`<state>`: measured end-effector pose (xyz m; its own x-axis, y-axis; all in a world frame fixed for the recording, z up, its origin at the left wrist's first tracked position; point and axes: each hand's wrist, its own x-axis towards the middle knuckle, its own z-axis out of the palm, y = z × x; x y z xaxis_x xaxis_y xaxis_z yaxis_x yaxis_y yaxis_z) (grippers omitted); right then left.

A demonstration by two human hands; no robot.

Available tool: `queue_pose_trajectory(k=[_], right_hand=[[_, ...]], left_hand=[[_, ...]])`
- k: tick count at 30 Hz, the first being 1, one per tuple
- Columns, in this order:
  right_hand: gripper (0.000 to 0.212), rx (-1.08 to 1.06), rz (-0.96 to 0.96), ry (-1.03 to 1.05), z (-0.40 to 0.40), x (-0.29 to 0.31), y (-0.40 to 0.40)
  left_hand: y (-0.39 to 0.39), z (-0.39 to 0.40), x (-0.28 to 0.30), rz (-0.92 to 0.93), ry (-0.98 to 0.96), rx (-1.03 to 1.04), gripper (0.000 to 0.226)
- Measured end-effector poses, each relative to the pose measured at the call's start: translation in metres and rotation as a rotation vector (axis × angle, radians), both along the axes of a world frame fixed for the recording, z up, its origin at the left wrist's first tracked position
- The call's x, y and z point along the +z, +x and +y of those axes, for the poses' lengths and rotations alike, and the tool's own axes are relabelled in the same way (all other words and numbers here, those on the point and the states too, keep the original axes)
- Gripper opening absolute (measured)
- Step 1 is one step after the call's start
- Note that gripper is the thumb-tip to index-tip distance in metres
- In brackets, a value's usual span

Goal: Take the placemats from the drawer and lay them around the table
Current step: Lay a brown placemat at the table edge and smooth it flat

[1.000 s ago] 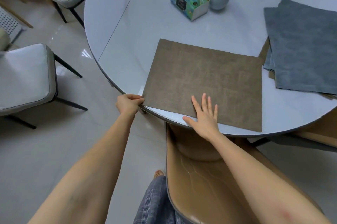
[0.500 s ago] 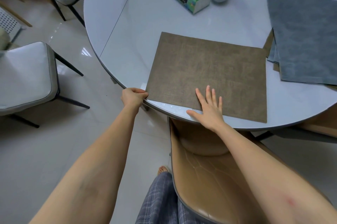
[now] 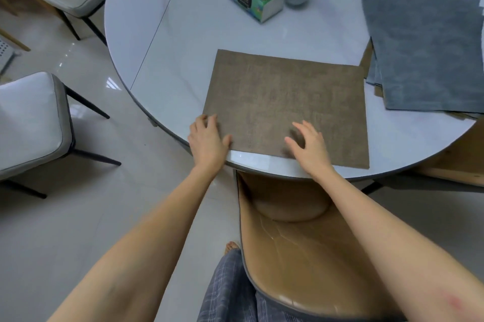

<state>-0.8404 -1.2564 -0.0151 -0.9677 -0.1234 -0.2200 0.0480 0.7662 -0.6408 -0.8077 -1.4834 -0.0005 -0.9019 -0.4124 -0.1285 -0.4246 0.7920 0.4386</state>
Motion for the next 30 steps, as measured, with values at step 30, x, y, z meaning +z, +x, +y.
queue_pose_trajectory(k=[30], right_hand=[[0.02,-0.55,-0.251,0.1,0.157,0.007,-0.02]], left_hand=[[-0.018,0.152,-0.027,-0.451,-0.078,-0.333,0.121]])
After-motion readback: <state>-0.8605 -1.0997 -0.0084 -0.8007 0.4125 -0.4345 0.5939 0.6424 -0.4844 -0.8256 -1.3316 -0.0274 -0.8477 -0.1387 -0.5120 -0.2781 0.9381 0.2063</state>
